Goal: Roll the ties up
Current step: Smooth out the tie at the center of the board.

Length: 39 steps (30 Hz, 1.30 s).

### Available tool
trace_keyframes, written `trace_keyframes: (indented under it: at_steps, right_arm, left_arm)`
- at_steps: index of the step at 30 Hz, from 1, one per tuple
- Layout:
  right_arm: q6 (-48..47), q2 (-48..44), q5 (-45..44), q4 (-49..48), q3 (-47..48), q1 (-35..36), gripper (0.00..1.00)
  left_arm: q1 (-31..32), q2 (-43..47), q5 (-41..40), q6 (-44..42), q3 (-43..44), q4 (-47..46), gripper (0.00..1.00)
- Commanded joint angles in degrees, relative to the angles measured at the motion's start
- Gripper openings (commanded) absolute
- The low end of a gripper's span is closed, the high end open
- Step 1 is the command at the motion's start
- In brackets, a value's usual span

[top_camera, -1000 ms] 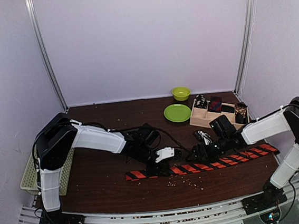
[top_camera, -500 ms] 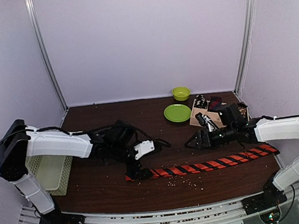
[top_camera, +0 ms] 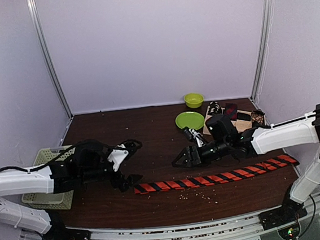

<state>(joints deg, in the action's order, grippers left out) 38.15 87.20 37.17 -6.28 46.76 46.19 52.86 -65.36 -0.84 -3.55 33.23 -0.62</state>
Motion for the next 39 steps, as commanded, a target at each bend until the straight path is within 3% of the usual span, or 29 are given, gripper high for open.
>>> trace_keyframes:
  at_steps: [1,5,10,16,19,23,34,39]
  right_arm:
    - [5.5,5.8,-1.1,-6.8,4.8,4.0,0.72]
    - [8.8,11.9,-1.0,-9.1,7.9,6.1,0.54]
    - [11.6,17.6,-0.6,-10.8,10.9,8.3,0.43]
    - [12.4,21.1,-1.0,-10.5,13.4,9.9,0.37]
    - [12.8,20.5,-1.2,-11.4,12.5,9.9,0.37]
    - [12.8,20.7,-0.8,-10.9,13.0,10.0,0.37]
    - [11.4,26.2,-2.4,-8.2,15.0,10.2,0.28]
    - [10.8,26.4,-3.2,-7.9,12.9,10.1,0.26]
  left_arm:
    - [-0.6,-3.7,2.8,-6.0,3.4,7.5,0.98]
    - [-3.4,-6.5,6.8,-7.9,1.0,3.5,0.97]
    - [-6.2,-10.0,10.2,-9.3,0.2,-0.8,0.96]
    - [-6.5,-16.2,14.4,-8.8,3.5,0.4,0.93]
    - [-6.5,-12.9,17.6,-4.5,0.0,-7.0,0.92]
    - [-6.5,-11.3,15.3,-2.4,-4.3,-10.1,0.92]
    - [-7.1,-19.7,18.9,-5.4,-3.9,-10.7,0.89]
    - [-7.0,-18.5,19.6,-5.5,-3.7,-11.0,0.88]
